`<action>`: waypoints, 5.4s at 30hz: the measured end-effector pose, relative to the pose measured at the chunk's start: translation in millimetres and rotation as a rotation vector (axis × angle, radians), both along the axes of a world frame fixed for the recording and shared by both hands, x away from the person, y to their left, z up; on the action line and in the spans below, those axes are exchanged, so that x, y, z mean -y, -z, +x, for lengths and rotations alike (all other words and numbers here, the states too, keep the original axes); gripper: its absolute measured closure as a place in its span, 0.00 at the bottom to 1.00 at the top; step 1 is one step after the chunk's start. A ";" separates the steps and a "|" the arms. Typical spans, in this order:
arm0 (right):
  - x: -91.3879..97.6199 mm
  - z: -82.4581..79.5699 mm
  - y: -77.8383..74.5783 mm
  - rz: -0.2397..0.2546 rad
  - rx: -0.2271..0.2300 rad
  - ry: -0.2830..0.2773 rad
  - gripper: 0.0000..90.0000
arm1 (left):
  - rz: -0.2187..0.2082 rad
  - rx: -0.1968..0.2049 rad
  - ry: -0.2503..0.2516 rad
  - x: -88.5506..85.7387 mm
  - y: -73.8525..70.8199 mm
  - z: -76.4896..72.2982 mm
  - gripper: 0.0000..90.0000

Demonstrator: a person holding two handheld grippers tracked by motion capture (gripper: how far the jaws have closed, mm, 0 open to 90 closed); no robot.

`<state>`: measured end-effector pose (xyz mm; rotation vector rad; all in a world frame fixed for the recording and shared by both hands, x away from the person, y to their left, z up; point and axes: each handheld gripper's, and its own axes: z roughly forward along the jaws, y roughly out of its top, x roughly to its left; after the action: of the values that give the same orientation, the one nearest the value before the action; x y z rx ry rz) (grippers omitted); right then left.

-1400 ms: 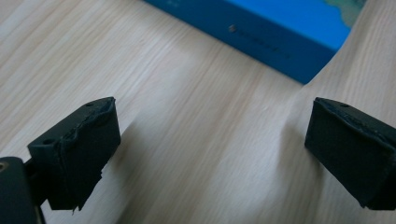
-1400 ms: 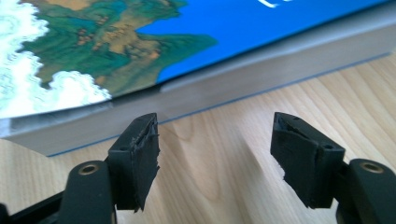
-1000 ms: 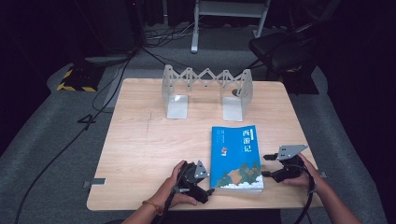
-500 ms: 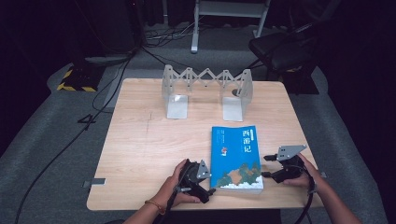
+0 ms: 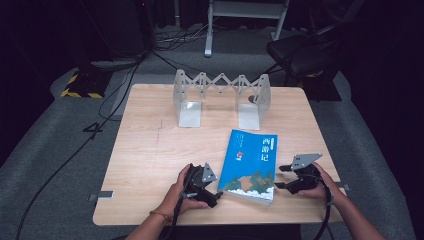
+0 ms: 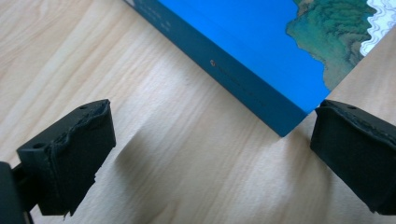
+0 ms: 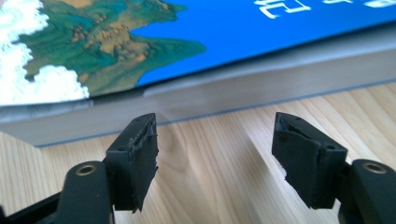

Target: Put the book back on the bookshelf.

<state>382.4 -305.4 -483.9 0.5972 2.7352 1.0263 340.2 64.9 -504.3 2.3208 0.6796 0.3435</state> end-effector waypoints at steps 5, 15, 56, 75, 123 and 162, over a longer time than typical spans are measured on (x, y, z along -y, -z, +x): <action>-4.4 -0.5 2.6 0.002 0.003 0.008 0.36 | -0.005 -0.026 -0.009 -6.9 0.1 4.0 0.01; -5.4 -3.2 -12.2 0.047 0.039 0.018 0.35 | 0.026 -0.026 -0.039 -16.2 -3.9 3.8 0.04; -38.7 10.4 -55.0 0.174 0.076 0.119 0.30 | -0.064 0.102 0.124 86.6 -36.2 -22.0 0.64; -14.4 -0.9 -76.4 0.304 0.150 0.015 0.34 | -0.137 0.095 0.162 27.8 -56.2 -11.7 0.89; -102.4 9.2 -30.6 0.002 0.362 -0.130 0.81 | -0.076 0.147 -0.010 -35.8 -73.4 2.9 0.40; -84.7 8.1 -38.0 0.071 0.399 -0.289 0.83 | -0.005 0.149 0.037 -29.1 -76.7 -3.6 0.49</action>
<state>390.5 -220.7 -445.9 -0.0054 2.4771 1.1604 336.6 94.0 -427.6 2.2732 0.5625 0.4914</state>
